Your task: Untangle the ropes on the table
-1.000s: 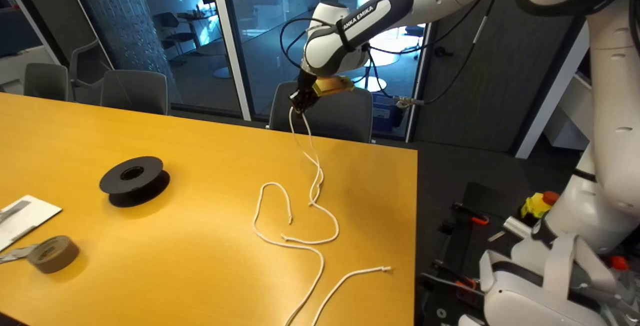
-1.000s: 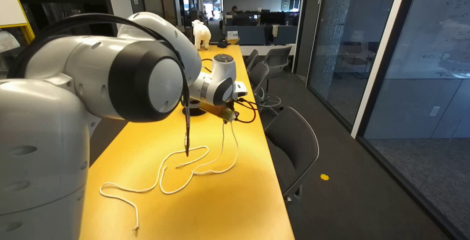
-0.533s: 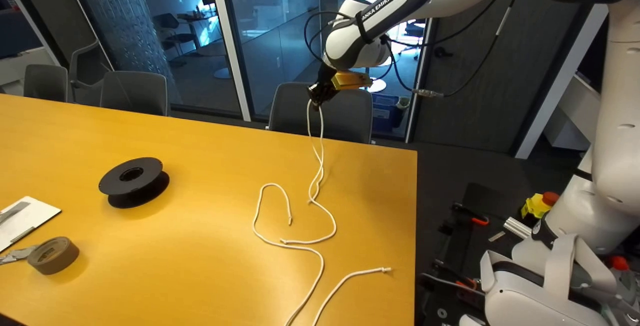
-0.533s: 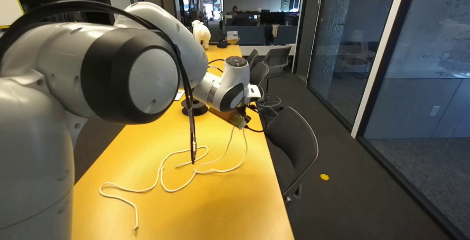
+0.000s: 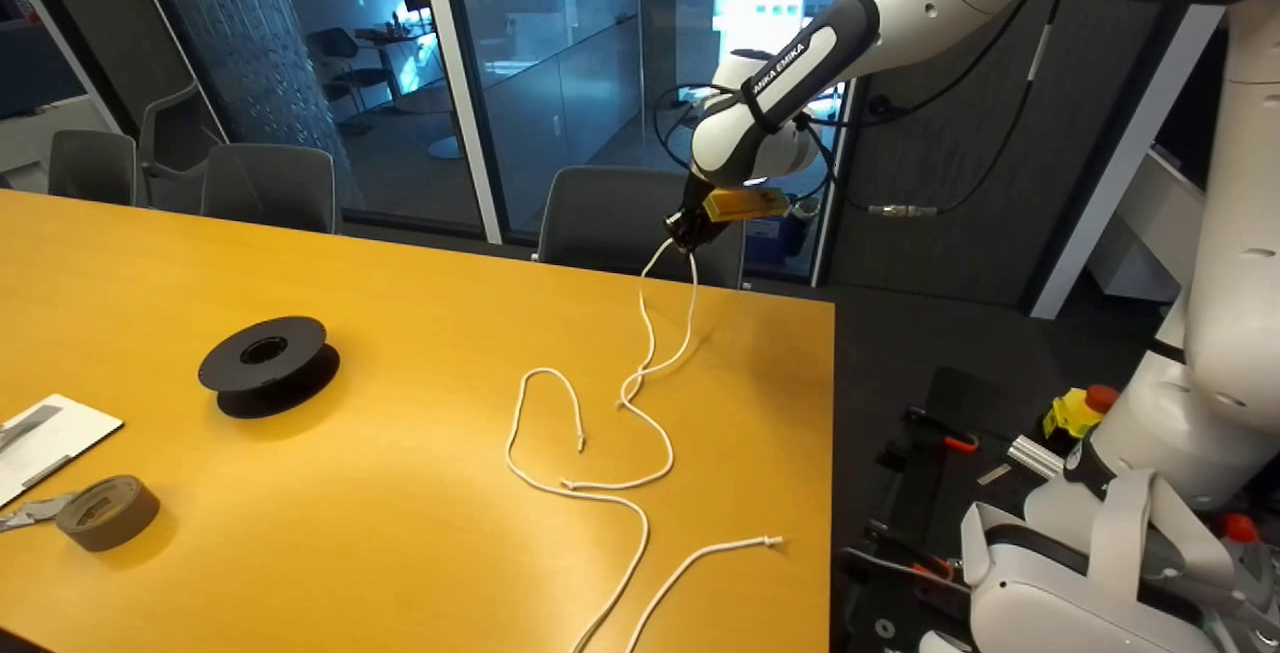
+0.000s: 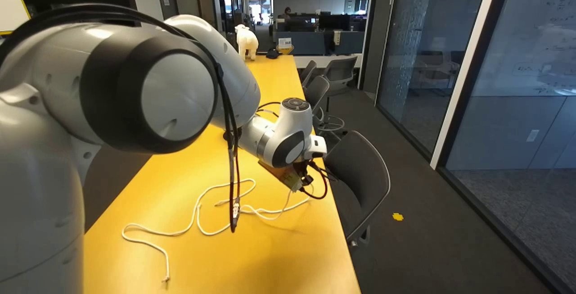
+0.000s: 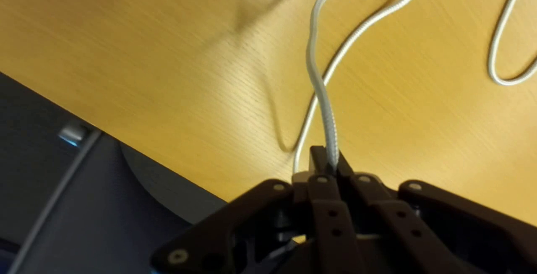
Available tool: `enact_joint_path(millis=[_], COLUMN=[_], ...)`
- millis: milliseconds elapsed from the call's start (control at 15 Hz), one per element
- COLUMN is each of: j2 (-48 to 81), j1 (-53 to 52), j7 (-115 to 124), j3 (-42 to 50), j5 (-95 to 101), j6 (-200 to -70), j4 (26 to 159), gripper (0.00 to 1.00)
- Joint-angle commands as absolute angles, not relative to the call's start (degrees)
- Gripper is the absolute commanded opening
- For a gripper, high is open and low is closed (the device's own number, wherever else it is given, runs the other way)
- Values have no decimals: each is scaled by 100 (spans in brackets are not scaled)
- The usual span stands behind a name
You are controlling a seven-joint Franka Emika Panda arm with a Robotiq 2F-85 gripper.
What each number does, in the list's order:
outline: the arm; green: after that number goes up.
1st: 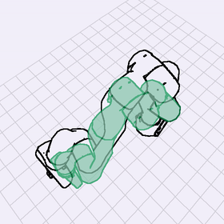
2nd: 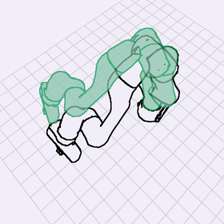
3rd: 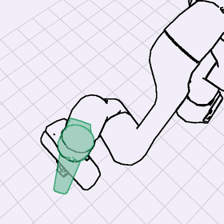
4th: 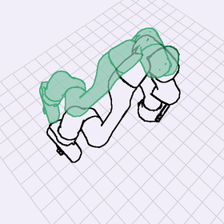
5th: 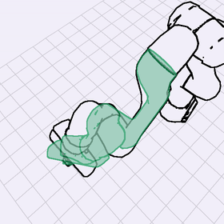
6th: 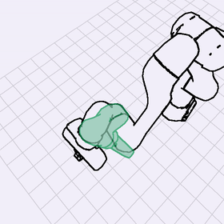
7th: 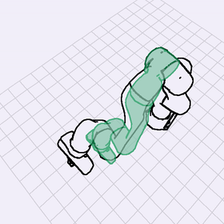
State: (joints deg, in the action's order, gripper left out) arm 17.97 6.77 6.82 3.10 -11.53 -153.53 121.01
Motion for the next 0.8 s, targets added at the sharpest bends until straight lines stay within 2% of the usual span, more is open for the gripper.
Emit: enact_joint_path(millis=[0, 267, 733], j2=[1457, 1408, 993], j1=[471, 501, 749], j7=[1238, 1355, 984], j3=[585, 643, 809], j5=[-902, -903, -830], j6=[-15512, -15330, -13671], j4=[12704, 12948, 13197], gripper=[1, 1, 1])
